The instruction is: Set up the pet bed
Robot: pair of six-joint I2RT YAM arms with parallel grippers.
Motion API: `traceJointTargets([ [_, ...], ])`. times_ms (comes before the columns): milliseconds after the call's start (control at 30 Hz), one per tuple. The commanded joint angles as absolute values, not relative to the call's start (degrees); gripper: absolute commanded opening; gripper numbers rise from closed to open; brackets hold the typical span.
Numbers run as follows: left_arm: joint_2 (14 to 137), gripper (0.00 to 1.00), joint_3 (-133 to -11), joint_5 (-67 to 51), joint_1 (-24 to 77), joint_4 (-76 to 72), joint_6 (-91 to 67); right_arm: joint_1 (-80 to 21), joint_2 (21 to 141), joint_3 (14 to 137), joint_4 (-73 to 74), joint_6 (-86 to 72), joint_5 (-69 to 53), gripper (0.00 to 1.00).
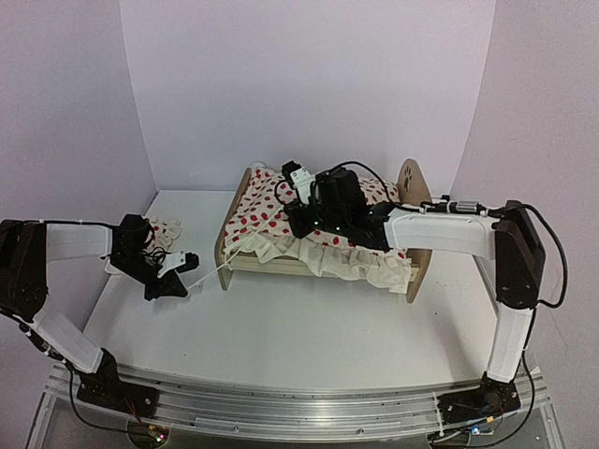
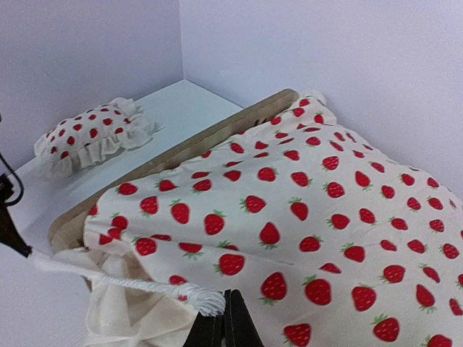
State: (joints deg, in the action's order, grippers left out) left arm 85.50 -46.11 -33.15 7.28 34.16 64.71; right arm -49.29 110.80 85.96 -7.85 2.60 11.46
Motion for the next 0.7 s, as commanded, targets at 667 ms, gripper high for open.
traceJointTargets([
  [667,83.57,0.00,-43.24,-34.26,12.82,34.39,64.23,-54.91,109.96,88.96,-8.33,4.69,6.24,0.00],
])
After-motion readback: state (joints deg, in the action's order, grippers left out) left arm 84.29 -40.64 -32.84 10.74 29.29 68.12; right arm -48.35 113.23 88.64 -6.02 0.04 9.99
